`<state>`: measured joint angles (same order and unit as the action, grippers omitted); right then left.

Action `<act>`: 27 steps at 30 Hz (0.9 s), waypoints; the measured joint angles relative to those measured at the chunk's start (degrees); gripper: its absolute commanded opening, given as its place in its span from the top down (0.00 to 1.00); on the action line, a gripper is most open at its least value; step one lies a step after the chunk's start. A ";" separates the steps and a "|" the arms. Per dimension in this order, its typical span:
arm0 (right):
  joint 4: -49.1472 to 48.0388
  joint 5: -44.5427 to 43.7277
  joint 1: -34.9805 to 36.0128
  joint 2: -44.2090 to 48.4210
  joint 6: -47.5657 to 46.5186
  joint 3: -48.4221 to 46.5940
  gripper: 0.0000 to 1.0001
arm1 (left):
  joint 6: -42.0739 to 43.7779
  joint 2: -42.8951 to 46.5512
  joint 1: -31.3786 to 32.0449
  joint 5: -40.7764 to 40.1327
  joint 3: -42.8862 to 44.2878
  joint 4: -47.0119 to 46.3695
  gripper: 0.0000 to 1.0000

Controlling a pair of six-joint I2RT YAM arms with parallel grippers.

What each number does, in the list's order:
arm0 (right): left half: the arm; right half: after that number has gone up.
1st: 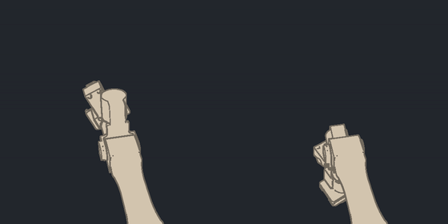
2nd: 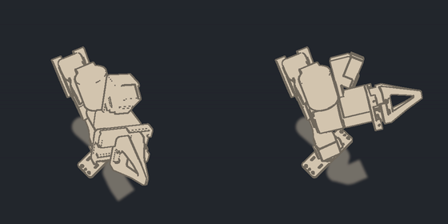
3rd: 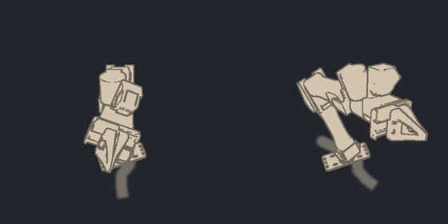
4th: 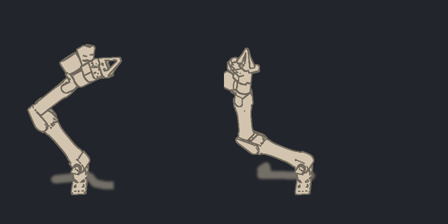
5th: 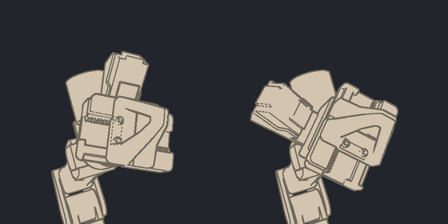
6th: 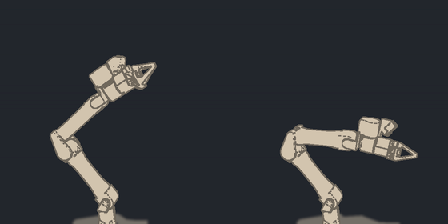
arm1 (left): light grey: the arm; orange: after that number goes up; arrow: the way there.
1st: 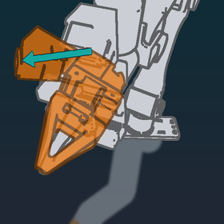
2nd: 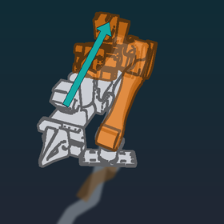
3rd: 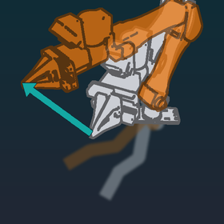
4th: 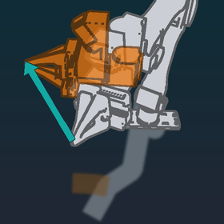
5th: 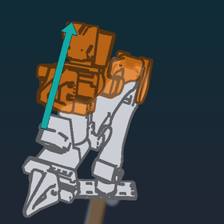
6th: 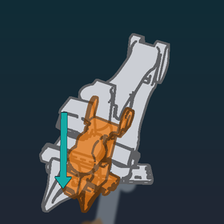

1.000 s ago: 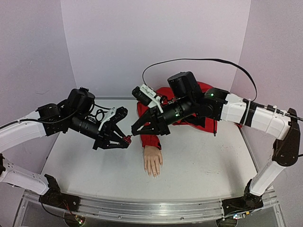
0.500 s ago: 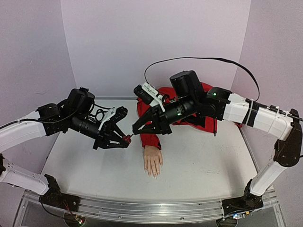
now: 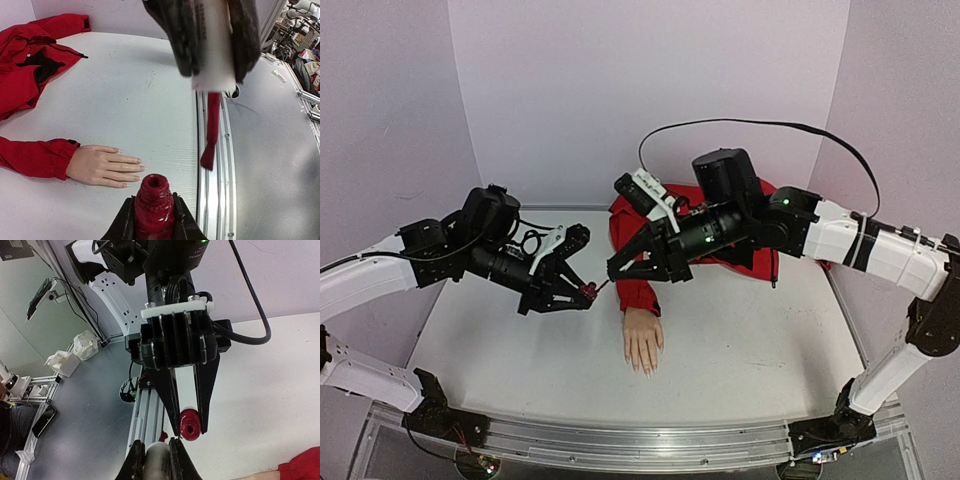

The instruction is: Paint the nails

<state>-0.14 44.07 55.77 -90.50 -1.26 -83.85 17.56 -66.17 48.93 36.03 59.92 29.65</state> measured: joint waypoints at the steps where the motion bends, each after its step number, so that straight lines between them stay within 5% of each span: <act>1: -0.37 -0.13 -0.28 0.76 0.79 0.63 1.00 | 0.00 0.07 0.00 -0.48 -0.11 -0.22 1.00; 15: -0.52 -10.80 -10.88 10.56 15.52 11.39 1.00 | -4.00 8.96 -1.03 -26.88 -4.57 -9.84 1.00; 27: 6.19 -16.35 -9.94 8.22 10.51 19.78 1.00 | -7.15 2.84 -2.58 -38.36 1.57 -16.85 1.00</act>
<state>6.04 27.73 45.82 -82.28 9.26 -64.07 10.41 -63.33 46.35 -2.33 61.49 12.80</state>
